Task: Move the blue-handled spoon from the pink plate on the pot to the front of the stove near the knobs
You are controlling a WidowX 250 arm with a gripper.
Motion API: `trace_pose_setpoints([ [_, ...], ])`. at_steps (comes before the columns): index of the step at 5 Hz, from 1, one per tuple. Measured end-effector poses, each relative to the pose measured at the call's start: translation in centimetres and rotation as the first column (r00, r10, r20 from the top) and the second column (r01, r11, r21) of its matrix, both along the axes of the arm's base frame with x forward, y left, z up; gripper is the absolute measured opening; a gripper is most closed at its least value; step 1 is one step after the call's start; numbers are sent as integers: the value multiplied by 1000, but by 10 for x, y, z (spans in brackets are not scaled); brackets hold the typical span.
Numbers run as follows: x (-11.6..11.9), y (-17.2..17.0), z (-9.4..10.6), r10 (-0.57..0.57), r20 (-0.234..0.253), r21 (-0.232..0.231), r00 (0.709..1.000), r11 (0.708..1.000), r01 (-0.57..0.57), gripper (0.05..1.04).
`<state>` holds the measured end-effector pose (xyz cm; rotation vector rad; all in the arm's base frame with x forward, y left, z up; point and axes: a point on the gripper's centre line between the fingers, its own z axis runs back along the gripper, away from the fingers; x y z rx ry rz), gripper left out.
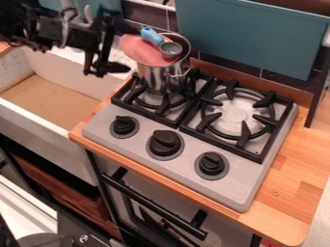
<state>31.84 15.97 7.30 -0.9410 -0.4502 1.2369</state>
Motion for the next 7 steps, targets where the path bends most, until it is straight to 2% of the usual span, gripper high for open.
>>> trace_pose_setpoints([
  [1,2,2,9,38,15,1,999,999,-38,995],
  [2,-3,-1,19,115,12,109,993,987,-115,995],
  [3,-6,-7,28,171,-149,197,974,970,-140,995],
  [4,-2,-13,29,212,-225,250,951,956,-154,995],
  [5,5,-27,39,242,-193,340,951,926,-167,995],
  [6,10,-42,45,221,-257,349,941,929,-124,995],
  [7,18,-47,56,248,-306,364,919,922,-128,995],
])
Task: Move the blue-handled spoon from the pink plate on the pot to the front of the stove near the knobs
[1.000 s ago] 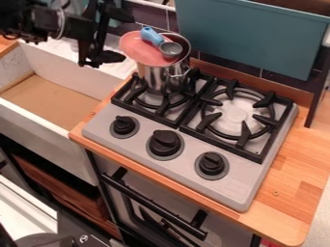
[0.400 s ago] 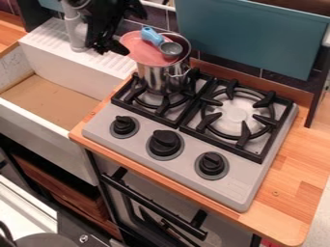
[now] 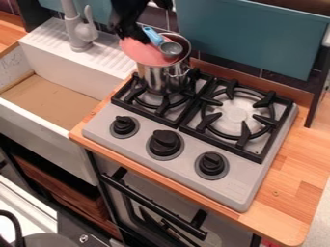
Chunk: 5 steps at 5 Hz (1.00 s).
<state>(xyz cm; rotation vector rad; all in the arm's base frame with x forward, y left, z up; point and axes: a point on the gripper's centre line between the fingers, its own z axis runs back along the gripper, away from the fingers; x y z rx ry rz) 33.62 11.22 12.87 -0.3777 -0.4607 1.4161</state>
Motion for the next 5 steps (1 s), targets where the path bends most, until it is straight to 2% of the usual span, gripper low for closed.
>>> trace_pose_setpoints([
  [1,17,1,-10,91,-91,34,992,995,-89,995],
  [2,38,4,-16,228,-162,120,960,970,-210,995],
  [3,47,8,-25,252,-188,151,949,962,-226,995],
  [4,49,13,-26,259,-172,177,951,957,-228,995],
  [5,46,18,-29,252,-188,191,949,957,-217,995],
])
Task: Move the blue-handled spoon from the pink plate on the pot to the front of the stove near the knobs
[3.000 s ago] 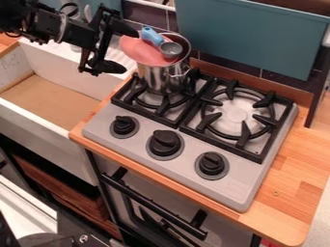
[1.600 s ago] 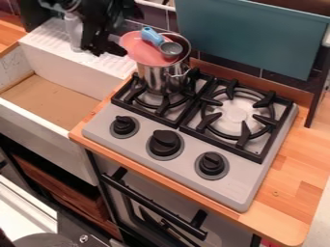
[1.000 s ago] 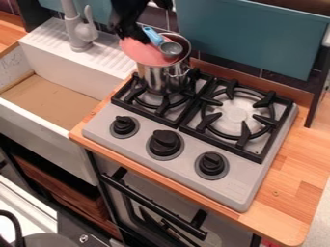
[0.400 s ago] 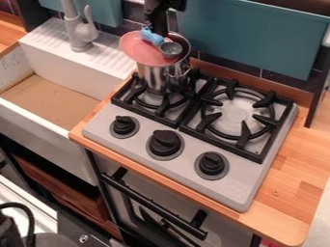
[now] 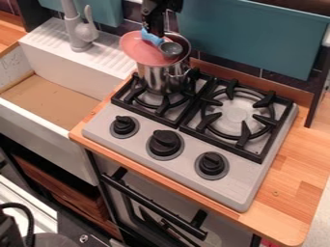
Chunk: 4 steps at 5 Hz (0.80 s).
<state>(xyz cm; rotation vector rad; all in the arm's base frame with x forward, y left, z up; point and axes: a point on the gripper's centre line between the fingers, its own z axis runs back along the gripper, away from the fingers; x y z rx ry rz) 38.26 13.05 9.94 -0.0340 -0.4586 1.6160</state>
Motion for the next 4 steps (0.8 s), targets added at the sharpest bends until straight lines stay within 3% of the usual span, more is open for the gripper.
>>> trace_pose_setpoints([
  [1,-3,7,-8,-2,-28,1,1000,1000,2,995],
  [2,-6,13,-28,45,-118,40,992,998,-40,995],
  [3,-5,17,-31,55,-127,67,990,997,-47,995],
  [4,-3,18,-38,77,-188,84,979,995,-62,995],
])
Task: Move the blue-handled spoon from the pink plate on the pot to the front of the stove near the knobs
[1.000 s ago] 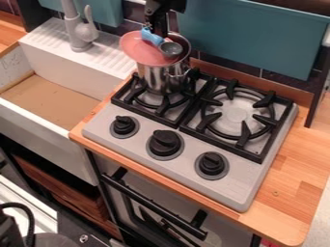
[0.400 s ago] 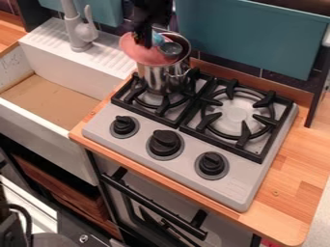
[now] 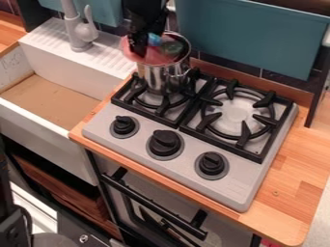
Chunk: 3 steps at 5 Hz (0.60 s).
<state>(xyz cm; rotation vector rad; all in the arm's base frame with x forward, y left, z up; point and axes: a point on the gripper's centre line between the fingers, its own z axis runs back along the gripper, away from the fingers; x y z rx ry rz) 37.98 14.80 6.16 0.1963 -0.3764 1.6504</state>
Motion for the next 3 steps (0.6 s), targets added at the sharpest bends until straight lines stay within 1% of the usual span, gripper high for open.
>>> trace_pose_setpoints([
  [1,14,3,10,27,-30,-10,999,1000,-27,995],
  [2,22,5,12,43,-54,-7,998,999,-43,995],
  [3,23,6,11,36,-52,-7,998,999,-37,995],
])
